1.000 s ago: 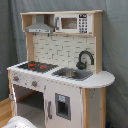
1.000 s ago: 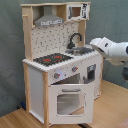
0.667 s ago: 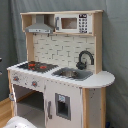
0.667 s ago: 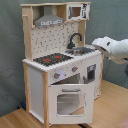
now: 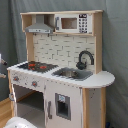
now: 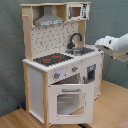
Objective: Play with the kitchen
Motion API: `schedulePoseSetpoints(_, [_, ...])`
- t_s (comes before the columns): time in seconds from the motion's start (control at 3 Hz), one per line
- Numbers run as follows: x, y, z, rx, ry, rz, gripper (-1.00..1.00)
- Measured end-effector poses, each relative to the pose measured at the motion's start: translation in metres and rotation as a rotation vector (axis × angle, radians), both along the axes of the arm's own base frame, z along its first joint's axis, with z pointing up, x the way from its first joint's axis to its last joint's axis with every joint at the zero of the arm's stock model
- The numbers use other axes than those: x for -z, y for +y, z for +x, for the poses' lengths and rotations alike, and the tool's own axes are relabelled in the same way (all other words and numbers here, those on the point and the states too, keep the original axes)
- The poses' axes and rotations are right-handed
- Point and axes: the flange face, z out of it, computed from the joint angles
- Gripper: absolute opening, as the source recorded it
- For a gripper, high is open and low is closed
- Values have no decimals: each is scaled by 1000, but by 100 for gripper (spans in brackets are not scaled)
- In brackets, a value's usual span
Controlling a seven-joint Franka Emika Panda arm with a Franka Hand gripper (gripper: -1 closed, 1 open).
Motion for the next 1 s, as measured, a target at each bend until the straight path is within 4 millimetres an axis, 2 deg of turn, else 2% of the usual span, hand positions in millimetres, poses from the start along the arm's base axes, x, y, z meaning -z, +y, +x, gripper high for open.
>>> schedulePoseSetpoints(0.33, [7, -16, 13, -22, 108, -2, 100])
schedulePoseSetpoints(1.0, [38, -33, 56, -74, 364, 26, 100])
